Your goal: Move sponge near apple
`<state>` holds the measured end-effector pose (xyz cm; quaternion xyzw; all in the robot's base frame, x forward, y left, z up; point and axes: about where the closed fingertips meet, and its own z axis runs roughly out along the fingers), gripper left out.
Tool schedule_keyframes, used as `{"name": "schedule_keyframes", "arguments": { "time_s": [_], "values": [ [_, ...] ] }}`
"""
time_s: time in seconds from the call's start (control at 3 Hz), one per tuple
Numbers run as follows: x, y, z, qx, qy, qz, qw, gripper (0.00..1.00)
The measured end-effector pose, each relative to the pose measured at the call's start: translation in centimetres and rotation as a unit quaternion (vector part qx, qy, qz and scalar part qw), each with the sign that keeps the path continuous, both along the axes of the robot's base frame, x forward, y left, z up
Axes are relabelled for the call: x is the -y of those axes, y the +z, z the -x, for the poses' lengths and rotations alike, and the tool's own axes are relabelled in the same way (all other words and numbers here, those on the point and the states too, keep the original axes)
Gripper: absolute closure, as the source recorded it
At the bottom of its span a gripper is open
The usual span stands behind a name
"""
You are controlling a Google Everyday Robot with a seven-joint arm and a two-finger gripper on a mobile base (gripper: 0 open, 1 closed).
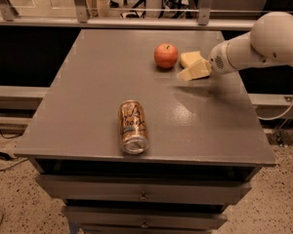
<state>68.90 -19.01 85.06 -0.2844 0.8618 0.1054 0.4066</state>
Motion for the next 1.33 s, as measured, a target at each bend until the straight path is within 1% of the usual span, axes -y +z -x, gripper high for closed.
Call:
{"name": "schedule_keyframes", "arguments": {
  "time_s": [0.33,0.67,1.0,1.33],
  "values": [
    [0.4,0.7,0.6,0.008,0.002,-0.008,0.9999,0.00],
    [0.6,2.0,2.4,0.037,0.012,-0.038,0.9985,0.00],
    [0.4,6.5,7.3,0.113,0.041,-0.094,0.9883,0.00],
    [1.2,6.8,7.8,0.123,0.042,-0.083,0.9880,0.00]
  ]
}}
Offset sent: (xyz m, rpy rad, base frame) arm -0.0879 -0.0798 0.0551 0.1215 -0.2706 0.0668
